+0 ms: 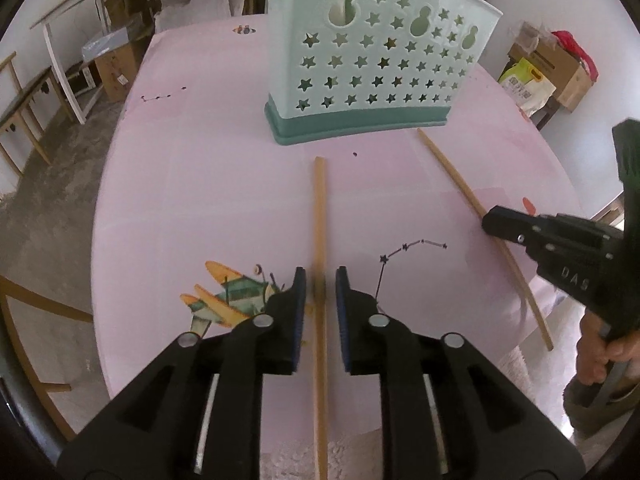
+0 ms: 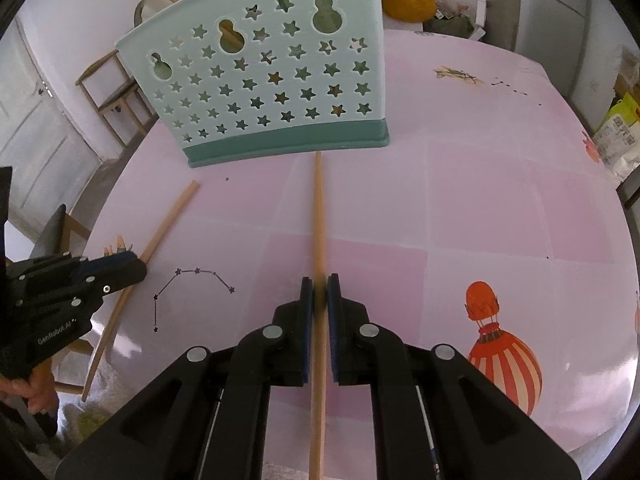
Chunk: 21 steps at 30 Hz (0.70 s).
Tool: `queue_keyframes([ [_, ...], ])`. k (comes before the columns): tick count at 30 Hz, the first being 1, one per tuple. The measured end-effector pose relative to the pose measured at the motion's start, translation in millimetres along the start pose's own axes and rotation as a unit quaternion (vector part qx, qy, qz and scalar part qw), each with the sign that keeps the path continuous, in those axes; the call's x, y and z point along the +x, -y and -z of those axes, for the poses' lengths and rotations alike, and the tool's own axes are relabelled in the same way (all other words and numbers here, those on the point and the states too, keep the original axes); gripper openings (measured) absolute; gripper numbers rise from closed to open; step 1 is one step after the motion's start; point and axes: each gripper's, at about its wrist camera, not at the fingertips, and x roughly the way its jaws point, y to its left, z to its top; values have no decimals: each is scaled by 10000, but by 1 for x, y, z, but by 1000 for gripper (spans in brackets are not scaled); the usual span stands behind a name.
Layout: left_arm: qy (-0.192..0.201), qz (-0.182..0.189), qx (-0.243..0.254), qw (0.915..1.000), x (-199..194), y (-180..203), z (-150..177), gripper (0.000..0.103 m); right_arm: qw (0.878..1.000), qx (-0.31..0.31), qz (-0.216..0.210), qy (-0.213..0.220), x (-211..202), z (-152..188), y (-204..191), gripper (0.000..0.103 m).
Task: Organize utensils
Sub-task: 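Grasp a chopstick with the right tool while the left tool grasps another chopstick, then lift both chopsticks and carry them up to the green holder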
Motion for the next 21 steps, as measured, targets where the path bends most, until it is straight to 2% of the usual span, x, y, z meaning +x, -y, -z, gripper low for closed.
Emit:
queue_keyframes([
  [5, 21, -33, -6, 10000, 8, -1, -12, 15, 9999, -120, 24, -3, 6, -8, -8, 17],
  [21, 108, -335, 206, 9992, 22, 5, -39, 13, 9988, -439, 167, 115, 23, -32, -19, 17],
])
